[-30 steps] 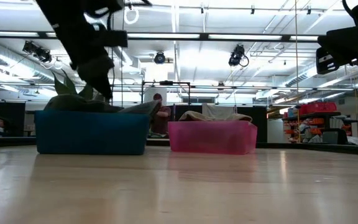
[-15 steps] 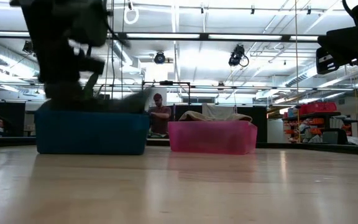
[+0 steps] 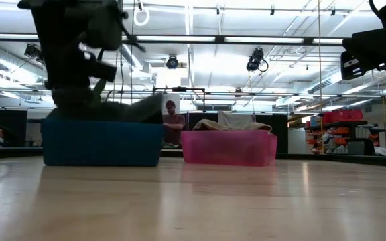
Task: Pick & Place hat
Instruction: Put the black cap into the blue bin
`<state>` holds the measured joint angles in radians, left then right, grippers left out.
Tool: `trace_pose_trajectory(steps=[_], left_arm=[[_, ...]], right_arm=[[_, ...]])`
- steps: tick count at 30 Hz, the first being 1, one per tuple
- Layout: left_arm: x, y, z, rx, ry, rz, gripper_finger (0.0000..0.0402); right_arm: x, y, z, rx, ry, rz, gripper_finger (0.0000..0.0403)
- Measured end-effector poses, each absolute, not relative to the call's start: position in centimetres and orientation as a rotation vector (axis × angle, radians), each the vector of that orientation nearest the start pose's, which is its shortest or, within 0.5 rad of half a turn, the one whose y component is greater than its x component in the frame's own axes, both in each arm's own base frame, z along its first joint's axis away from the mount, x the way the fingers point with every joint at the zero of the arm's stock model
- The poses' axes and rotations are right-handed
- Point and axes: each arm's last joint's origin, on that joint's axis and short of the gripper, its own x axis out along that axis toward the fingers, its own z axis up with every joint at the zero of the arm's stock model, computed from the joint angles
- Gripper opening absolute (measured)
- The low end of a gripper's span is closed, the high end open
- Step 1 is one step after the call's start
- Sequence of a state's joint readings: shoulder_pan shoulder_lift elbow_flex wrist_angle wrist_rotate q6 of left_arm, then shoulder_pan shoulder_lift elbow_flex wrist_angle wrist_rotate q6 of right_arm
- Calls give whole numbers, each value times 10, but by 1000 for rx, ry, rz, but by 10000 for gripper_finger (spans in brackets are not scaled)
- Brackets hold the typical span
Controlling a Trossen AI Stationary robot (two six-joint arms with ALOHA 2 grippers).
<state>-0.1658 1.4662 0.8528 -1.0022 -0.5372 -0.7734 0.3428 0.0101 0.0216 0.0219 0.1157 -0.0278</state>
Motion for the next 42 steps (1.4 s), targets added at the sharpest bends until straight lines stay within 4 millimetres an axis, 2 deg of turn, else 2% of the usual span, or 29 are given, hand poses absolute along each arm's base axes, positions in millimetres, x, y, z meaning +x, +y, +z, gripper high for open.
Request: trace_pose_trajectory(steps=[7, 13, 18, 26, 29, 33, 37, 42], left_arm=[[233, -41, 213, 43, 1160, 825, 3], [245, -63, 232, 203, 846, 864, 3], [254, -64, 218, 289, 712, 861, 3], [257, -37, 174, 303, 660, 846, 3], [248, -20, 151, 211, 708, 805, 3], [235, 6, 131, -37, 803, 769, 3], [230, 15, 125, -116, 831, 761, 3], [237, 7, 131, -38, 843, 730, 3]], right_arm=[[92, 29, 172, -20, -36, 227, 71], [92, 29, 172, -20, -36, 227, 71], [92, 29, 172, -20, -36, 227, 71], [92, 29, 172, -20, -35, 227, 71], [92, 29, 172, -20, -36, 227, 71], [92, 29, 172, -20, -36, 227, 71], [92, 29, 172, -20, -35, 227, 71], [92, 29, 172, -20, -36, 227, 71]])
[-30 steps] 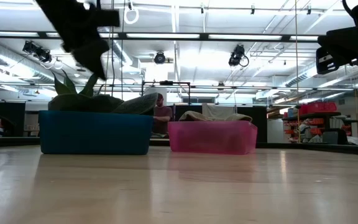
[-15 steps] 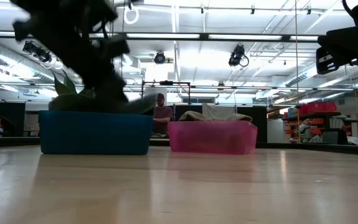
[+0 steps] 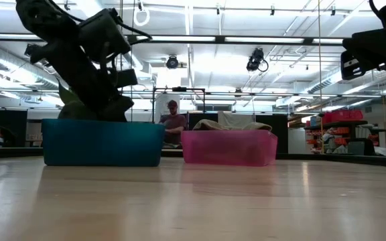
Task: Pick & Place hat
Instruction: Put the black cap into the blue bin
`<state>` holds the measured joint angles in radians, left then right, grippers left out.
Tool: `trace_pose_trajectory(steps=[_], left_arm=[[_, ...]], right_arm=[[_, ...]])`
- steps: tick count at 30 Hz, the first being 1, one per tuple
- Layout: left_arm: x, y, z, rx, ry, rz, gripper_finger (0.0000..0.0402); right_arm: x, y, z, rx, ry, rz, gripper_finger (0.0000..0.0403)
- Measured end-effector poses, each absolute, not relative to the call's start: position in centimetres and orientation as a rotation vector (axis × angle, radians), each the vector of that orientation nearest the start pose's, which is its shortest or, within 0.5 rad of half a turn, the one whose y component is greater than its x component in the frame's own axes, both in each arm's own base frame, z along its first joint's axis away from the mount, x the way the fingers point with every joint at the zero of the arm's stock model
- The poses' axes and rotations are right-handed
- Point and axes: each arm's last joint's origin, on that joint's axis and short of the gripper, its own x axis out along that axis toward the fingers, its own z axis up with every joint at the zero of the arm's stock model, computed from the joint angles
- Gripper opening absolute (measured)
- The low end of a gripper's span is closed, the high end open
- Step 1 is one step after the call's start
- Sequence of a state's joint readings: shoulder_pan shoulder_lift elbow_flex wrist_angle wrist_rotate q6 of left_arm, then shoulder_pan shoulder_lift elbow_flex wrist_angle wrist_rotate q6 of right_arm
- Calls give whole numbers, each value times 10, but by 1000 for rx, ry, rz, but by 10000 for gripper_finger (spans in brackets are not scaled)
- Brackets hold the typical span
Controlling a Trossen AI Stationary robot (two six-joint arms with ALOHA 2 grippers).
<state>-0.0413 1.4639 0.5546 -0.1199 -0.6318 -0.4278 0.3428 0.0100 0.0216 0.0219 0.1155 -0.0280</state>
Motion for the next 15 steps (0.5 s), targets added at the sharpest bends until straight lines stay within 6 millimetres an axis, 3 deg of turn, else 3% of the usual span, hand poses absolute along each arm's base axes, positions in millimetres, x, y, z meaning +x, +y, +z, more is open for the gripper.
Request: trace_pose_trajectory(steps=[15], left_arm=[[261, -35, 178, 166, 822, 674, 3]], right_arm=[[92, 29, 172, -20, -35, 227, 71]])
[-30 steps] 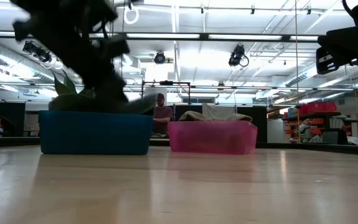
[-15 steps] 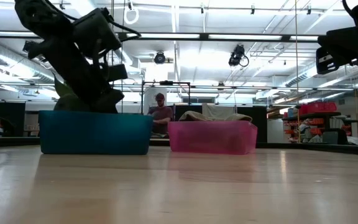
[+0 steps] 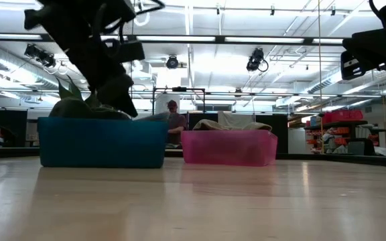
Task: Pick & Place hat
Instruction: Put the black cap into the blue bin, then return to Home Position
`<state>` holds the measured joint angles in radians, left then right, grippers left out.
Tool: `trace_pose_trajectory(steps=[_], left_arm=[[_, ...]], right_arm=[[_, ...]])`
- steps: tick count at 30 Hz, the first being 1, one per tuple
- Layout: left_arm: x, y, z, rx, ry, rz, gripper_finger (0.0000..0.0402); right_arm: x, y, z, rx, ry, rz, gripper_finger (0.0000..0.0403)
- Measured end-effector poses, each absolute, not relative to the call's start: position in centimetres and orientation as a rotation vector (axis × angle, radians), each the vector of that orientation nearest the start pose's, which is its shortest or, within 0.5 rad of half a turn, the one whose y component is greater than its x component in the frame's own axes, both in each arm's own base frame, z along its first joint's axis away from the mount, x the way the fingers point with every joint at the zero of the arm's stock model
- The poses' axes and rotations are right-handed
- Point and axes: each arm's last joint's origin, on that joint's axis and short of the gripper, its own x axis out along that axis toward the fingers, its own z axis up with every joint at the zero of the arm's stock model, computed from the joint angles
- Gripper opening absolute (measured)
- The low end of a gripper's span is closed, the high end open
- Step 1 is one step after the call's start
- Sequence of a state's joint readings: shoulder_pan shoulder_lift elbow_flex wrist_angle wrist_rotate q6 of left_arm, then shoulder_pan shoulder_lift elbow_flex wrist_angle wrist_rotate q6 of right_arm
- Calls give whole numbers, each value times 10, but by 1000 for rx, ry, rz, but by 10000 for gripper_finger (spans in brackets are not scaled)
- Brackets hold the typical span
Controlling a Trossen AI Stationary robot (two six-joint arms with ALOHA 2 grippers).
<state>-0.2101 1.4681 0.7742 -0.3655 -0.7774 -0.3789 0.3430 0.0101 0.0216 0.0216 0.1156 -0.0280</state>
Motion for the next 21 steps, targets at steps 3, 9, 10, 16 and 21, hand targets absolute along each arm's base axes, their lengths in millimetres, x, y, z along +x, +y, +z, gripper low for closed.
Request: trace_pose_trajectory(steps=[3, 9, 10, 16, 21], left_arm=[[266, -43, 189, 207, 804, 653, 7], [277, -56, 212, 246, 745, 599, 23], [279, -58, 216, 231, 729, 594, 23], [285, -69, 228, 48, 700, 476, 18], [285, -73, 224, 56, 749, 361, 18]], right_arm=[[92, 29, 172, -20, -36, 227, 71], [92, 29, 172, -20, -35, 227, 71], [92, 29, 172, -20, -36, 227, 71], [92, 29, 172, -20, -36, 227, 71], [92, 29, 172, -20, -36, 227, 71]])
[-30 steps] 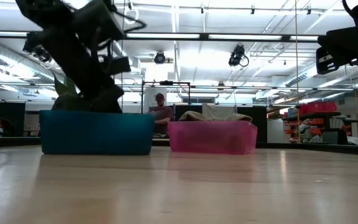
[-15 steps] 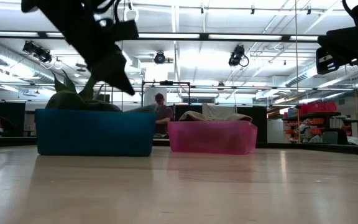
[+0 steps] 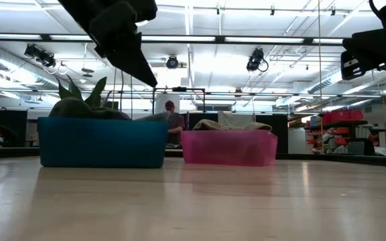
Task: Pick & Place hat
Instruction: Return to Home Position
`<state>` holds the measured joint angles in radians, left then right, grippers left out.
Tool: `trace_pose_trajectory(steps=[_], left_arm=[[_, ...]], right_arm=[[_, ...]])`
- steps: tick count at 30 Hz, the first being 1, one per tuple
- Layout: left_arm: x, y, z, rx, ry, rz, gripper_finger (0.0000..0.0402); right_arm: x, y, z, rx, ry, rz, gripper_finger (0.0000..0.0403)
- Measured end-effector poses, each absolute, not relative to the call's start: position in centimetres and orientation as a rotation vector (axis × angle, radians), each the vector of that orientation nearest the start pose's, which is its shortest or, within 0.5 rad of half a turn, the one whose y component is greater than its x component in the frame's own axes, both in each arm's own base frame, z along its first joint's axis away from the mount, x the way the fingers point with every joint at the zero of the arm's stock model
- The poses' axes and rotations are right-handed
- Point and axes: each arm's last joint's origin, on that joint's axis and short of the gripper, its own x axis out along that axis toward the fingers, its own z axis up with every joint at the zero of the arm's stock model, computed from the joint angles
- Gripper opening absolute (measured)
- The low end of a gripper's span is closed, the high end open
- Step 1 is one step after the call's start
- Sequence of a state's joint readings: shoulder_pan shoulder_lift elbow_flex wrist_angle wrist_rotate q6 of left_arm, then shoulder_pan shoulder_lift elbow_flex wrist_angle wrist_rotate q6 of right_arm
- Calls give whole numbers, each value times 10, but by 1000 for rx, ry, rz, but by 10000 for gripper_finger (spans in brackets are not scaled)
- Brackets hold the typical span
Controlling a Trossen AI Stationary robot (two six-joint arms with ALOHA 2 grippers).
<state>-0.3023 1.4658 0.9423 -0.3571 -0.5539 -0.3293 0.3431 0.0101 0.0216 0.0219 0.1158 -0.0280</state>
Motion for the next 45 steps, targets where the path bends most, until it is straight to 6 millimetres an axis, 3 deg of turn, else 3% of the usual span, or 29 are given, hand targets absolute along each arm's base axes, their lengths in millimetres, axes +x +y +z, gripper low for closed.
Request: trace_pose_trajectory(steps=[10, 20, 34, 45], left_arm=[[275, -71, 241, 101, 648, 406, 18], [215, -51, 224, 92, 393, -39, 18], [137, -25, 214, 99, 110, 46, 18], [101, -19, 208, 126, -67, -52, 18]], right_arm=[[92, 29, 172, -20, -35, 227, 71], [92, 29, 172, -20, -36, 227, 71], [92, 29, 172, -20, -36, 227, 71], [92, 29, 172, -20, -36, 227, 71]])
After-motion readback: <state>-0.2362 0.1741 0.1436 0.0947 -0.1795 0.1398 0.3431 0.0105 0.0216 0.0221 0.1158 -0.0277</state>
